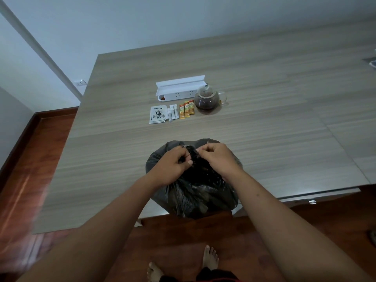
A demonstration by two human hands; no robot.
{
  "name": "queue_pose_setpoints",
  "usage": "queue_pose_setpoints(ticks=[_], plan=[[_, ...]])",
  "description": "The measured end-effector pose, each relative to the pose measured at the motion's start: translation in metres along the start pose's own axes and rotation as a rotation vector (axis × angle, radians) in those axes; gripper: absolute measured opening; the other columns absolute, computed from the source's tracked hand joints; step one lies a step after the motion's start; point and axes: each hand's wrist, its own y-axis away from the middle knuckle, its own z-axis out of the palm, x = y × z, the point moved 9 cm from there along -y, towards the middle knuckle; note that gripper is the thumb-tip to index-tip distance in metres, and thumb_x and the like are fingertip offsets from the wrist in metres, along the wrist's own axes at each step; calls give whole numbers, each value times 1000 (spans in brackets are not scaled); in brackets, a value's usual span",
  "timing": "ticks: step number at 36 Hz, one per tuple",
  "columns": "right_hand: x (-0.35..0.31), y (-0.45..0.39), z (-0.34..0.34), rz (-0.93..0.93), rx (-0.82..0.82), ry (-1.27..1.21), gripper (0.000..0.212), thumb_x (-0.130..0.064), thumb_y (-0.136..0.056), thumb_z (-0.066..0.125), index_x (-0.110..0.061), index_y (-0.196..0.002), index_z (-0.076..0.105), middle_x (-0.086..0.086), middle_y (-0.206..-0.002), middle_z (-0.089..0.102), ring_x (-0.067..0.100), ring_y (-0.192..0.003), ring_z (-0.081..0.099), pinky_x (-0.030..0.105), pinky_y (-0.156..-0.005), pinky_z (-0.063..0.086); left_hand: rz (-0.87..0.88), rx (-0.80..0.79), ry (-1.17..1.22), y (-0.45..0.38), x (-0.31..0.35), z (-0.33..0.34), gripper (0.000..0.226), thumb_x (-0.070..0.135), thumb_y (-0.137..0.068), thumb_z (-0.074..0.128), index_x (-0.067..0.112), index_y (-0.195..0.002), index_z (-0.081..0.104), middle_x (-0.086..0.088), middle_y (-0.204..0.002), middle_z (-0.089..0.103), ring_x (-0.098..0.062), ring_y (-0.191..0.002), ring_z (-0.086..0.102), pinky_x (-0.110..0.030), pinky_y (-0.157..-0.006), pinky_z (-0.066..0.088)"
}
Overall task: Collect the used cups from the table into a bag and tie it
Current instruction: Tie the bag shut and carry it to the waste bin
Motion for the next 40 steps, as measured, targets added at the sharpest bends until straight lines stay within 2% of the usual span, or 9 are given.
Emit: queue_pose_setpoints(ticks=[5,12,16,19,22,26,30,34,40], plan=[[5,3,8,72,-99,-70,51,-58,-79,70,-8,-92,73,4,-88,76,15,-85,72,32,-82,56,10,-17,-11,2,1,1,10,12,-92,62,9,-84,57,0,-88,55,-12,-79,51,-19,-69,38],[14,0,9,108,-93,-117,18,-11,-78,80,-11,-94,73,8,-91,76,20,-90,72,30,-83,58,21,-19,-2,4,2,2,9,12,-93,62,8,-87,58,-2,-87,55,-13,-76,49,-17,-66,36],[9,-1,-8,63,0,-119,9,-8,-83,74,-16,-87,76,7,-87,76,19,-84,72,34,-84,56,-37,18,57,2,-9,-3,11,13,-95,60,14,-84,56,3,-77,55,-12,-70,49,-25,-66,38],[-4,2,-21,-58,61,-21,17,-7,-86,71,-24,-81,74,4,-88,75,17,-87,69,34,-86,54,-152,111,212,1,-23,-10,16,12,-98,55,17,-83,52,1,-70,57,-13,-63,56,-32,-64,43],[-10,9,-23,-127,53,72,17,-12,-88,70,-28,-82,72,-2,-90,73,14,-90,68,30,-85,53,-208,183,285,-1,-27,-16,17,13,-100,53,17,-83,51,0,-68,57,-7,-54,58,-27,-56,43],[-16,15,-9,-153,-42,32,11,-14,-86,73,-16,-97,73,1,-101,73,19,-99,69,31,-89,54,-216,198,329,-5,-26,-17,19,12,-99,54,17,-82,51,0,-67,53,-10,-53,52,-16,-49,40],[-23,16,-2,-182,-4,152,18,-27,-73,85,-24,-78,68,-7,-80,70,5,-75,65,22,-70,52,-207,173,364,-5,-27,-11,19,11,-99,54,18,-82,52,1,-65,53,-13,-54,49,-21,-52,40],[-36,20,-8,-326,119,262,23,-18,-68,88,-27,-68,66,-12,-71,65,-2,-70,59,10,-62,44,-253,171,373,-4,-31,-9,17,13,-98,56,18,-81,54,4,-56,56,-11,-45,53,-23,-48,38],[-69,55,9,-831,131,664,7,-10,-79,78,-11,-86,77,-4,-73,56,12,-70,55,28,-60,48,-332,101,311,-5,-29,-6,14,21,-98,52,18,-85,53,-4,-55,67,-12,-38,52,-21,-40,37]])
